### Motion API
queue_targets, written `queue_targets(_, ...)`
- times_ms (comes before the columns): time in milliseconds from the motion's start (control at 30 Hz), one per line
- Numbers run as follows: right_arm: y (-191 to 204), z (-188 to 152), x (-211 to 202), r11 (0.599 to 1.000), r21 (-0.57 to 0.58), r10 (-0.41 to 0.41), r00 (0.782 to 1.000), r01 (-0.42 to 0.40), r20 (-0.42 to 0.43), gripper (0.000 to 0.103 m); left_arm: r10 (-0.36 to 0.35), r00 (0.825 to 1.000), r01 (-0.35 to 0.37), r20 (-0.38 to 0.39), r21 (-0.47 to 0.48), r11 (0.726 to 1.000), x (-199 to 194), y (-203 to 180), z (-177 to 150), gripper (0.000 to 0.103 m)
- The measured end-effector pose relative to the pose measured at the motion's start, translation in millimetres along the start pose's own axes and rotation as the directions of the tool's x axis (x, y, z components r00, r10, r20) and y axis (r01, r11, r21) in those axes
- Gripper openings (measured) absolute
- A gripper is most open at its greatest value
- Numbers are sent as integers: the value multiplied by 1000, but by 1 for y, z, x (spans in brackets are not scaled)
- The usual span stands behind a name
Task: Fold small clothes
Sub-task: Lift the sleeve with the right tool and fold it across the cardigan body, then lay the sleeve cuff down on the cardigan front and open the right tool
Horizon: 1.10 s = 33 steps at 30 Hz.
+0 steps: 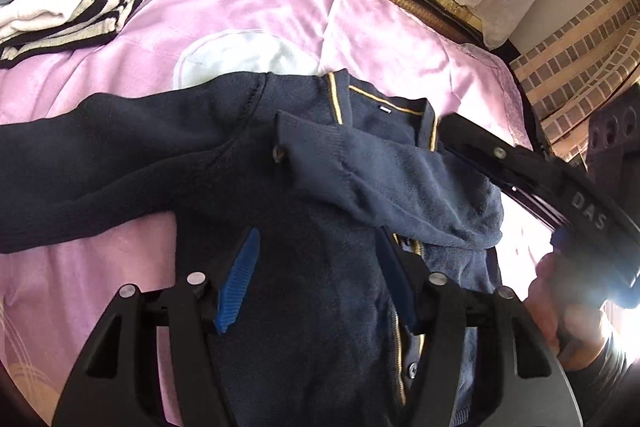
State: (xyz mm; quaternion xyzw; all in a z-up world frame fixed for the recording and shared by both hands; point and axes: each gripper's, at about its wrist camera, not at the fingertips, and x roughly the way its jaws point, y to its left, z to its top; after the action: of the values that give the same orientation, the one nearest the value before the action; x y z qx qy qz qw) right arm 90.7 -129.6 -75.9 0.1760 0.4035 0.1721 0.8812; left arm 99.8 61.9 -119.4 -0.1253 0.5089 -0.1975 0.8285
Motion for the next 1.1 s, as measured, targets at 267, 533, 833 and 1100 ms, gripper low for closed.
queue_targets(267, -61, -30, -47, 985, 85, -154, 988, 152, 16, 28, 13, 999, -15, -38, -42, 999, 36, -2, 20, 62)
queue_targets(533, -124, -37, -60, 940, 225, -264, 964, 256, 8, 14, 152, 988, -152, -11, 10, 988, 52, 3, 36, 27)
queue_targets(833, -153, -46, -42, 915, 252, -300, 949, 314, -93, 3, 150, 987, -152, 49, 45, 987, 18, -4, 34, 25)
queue_targets(1100, -149, -6, -40, 925, 264, -278, 960, 271, -11, 5, 70, 996, -76, 50, 151, 986, 37, -58, 46, 30)
